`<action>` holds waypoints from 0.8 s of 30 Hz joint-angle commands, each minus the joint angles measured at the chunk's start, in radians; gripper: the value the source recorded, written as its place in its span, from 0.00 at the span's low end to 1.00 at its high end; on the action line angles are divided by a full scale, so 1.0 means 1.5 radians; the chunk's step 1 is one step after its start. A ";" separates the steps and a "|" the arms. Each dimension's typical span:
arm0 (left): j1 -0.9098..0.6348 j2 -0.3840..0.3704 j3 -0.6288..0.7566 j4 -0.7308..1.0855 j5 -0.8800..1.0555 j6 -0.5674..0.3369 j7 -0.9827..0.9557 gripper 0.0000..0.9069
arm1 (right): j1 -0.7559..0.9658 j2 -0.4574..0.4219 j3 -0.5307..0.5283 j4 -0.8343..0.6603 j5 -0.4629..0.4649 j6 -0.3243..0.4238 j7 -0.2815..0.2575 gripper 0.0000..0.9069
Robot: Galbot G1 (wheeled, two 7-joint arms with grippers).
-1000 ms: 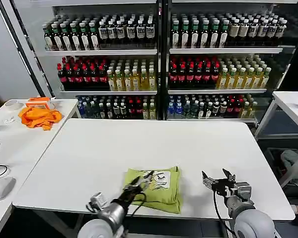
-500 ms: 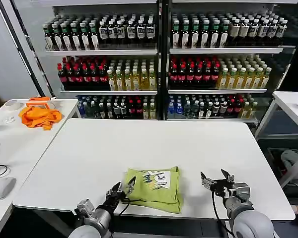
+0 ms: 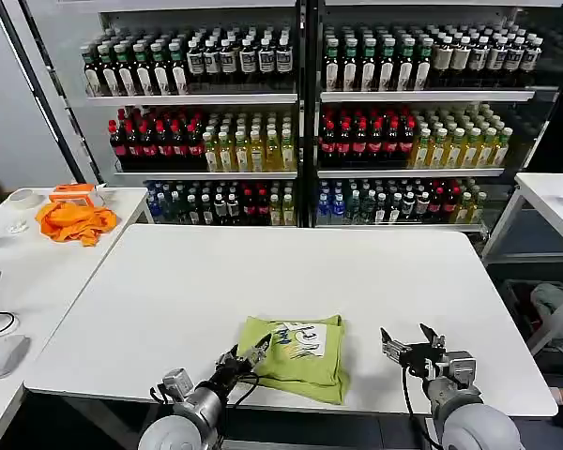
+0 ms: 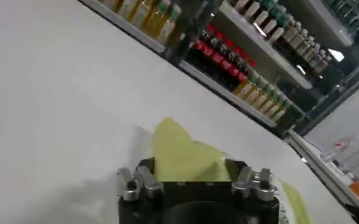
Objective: Fold and organize the clothes.
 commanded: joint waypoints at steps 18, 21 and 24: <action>0.015 -0.003 -0.098 -0.044 -0.246 0.026 0.043 0.01 | -0.002 0.002 0.004 0.004 -0.001 -0.001 0.001 1.00; 0.034 0.010 -0.166 -0.067 -0.275 0.031 0.038 0.01 | 0.000 0.002 0.004 0.004 0.001 0.000 0.000 1.00; 0.055 0.051 -0.253 -0.084 -0.340 0.038 0.028 0.02 | 0.004 0.003 0.004 0.002 0.002 0.001 -0.001 1.00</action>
